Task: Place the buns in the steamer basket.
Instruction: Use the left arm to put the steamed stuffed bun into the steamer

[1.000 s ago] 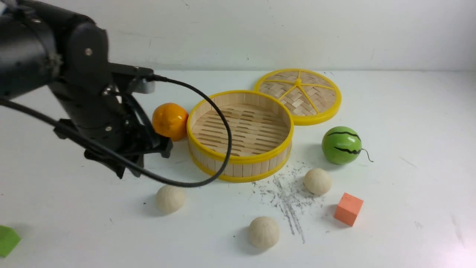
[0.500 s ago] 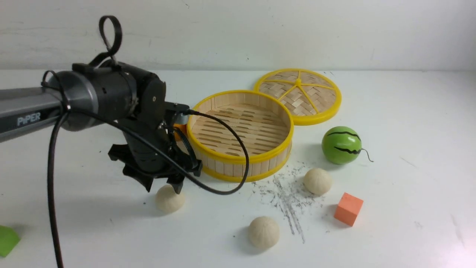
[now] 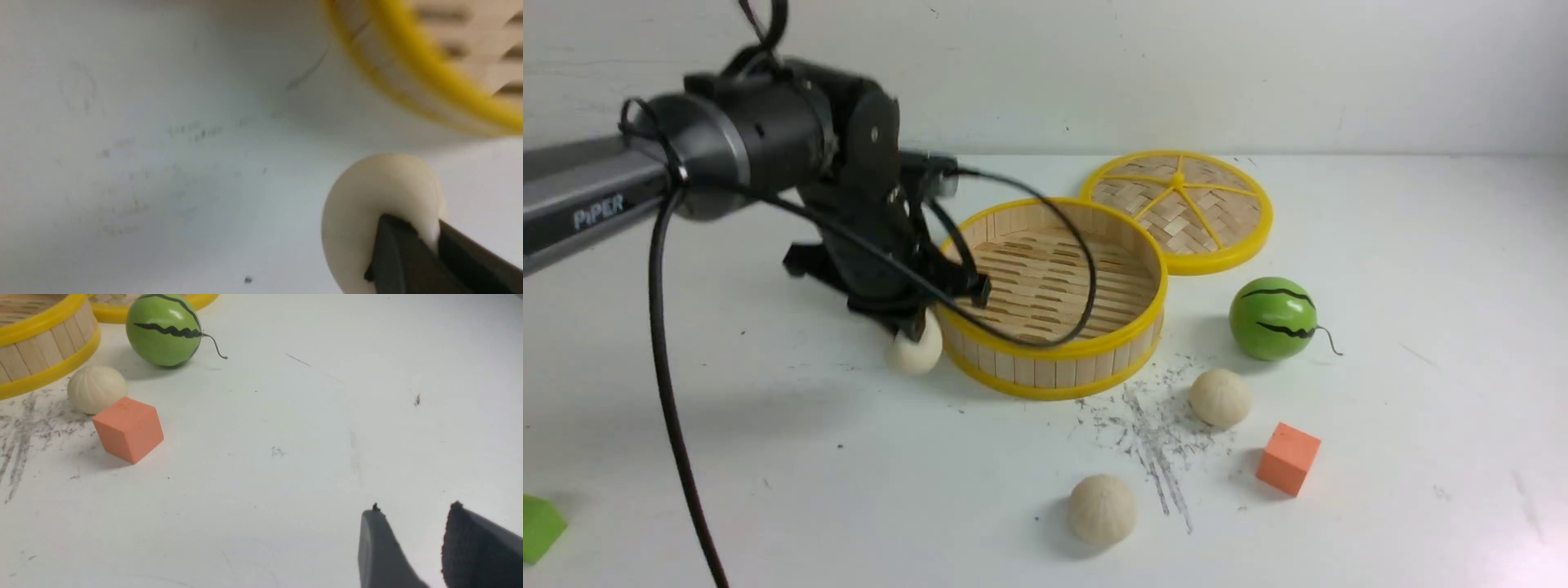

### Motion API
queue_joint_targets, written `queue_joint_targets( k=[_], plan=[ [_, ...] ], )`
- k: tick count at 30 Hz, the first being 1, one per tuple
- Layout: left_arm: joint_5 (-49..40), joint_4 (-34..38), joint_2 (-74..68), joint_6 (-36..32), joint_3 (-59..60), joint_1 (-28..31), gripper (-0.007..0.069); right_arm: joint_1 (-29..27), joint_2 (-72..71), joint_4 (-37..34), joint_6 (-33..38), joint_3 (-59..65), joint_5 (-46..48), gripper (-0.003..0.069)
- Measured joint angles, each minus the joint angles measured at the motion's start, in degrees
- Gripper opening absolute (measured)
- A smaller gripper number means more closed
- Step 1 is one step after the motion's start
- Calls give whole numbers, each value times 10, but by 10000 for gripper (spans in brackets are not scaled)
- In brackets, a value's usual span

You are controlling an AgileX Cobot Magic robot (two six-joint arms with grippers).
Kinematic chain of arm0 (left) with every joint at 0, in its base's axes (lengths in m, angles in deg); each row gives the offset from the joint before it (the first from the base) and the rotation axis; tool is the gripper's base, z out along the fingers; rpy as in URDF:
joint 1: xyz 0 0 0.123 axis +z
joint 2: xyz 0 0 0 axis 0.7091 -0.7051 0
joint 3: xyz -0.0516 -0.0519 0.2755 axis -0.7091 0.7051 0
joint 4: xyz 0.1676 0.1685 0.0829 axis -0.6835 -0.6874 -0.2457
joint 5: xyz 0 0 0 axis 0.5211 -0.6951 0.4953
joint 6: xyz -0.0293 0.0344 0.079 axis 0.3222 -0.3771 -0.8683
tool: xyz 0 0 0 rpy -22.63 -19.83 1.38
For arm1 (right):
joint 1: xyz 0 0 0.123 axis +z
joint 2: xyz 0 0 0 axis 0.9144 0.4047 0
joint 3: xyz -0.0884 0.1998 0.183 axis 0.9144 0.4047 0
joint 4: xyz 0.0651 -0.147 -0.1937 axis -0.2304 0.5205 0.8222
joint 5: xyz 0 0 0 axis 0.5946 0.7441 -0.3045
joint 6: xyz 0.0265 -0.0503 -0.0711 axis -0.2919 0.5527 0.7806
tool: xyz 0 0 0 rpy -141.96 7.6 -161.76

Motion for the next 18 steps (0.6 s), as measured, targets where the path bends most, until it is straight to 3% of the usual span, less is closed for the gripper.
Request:
queue_joint_targets(
  k=[5, 13, 17, 18],
  plan=[
    [12, 28, -9, -3, -104, -2, -6, 0, 0, 0, 0, 0, 0, 239],
    [90, 30, -101, 26, -134, -2, 38, 0, 0, 0, 0, 0, 0, 239],
    [98, 30, -141, 26, -133, -2, 149, 0, 0, 0, 0, 0, 0, 239],
    [103, 30, -159, 27, -133, -2, 239, 0, 0, 0, 0, 0, 0, 239]
  ],
)
